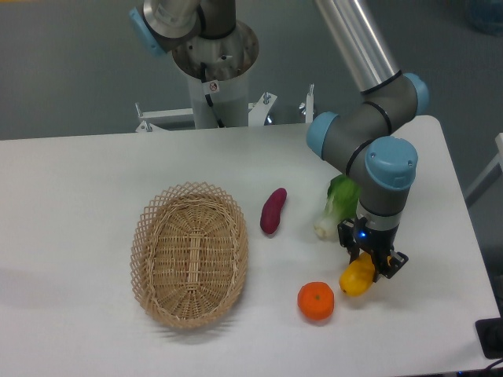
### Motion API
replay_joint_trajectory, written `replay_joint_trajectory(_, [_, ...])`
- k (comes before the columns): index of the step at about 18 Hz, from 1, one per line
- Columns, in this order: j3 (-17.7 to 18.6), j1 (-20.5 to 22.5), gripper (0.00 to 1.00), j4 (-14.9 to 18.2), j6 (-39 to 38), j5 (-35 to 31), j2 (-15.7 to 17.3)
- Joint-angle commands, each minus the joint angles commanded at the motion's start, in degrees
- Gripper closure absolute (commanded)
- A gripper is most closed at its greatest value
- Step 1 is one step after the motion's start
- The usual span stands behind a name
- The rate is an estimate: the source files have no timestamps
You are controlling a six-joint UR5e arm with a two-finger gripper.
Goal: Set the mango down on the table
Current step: 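Lower the held yellow mango down onto the table, then open the gripper to release the mango and lift away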
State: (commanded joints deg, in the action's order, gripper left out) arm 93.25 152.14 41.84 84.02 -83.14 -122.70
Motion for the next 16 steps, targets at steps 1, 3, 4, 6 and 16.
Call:
replay_joint_trajectory(1, [0.00, 0.09, 0.42, -0.09, 0.09, 0.00, 0.00])
replay_joint_trajectory(3, [-0.17, 0.09, 0.22, -0.09, 0.09, 0.00, 0.00])
replay_joint_trajectory(4, [-0.35, 0.09, 0.12, -0.17, 0.00, 0.00, 0.09])
replay_joint_trajectory(6, [-0.78, 0.09, 0.03, -0.18, -0.44, 0.09, 0.35])
replay_joint_trajectory(16, [-7.19, 0.17, 0.00, 4.11, -1.32, 0.00, 4.04])
